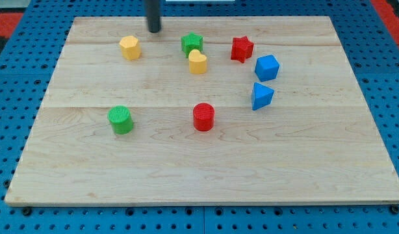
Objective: Slide the yellow hexagon horizontally left to the yellow heart
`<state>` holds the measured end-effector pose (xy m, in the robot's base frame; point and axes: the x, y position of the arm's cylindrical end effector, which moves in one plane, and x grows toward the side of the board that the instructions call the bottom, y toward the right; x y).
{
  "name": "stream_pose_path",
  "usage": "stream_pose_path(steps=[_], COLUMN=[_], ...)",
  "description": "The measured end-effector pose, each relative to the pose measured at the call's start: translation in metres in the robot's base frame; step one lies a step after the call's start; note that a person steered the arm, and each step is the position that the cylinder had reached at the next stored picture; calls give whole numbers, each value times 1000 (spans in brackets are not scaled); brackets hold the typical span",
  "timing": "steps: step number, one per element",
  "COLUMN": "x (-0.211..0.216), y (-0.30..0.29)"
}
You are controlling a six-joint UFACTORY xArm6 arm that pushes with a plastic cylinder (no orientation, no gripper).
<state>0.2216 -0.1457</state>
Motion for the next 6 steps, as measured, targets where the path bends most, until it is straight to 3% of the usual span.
stream_pose_path(steps=[1, 3, 4, 5, 6], x=[32, 84, 87, 152, 224], y=[-27, 35, -63, -113, -87])
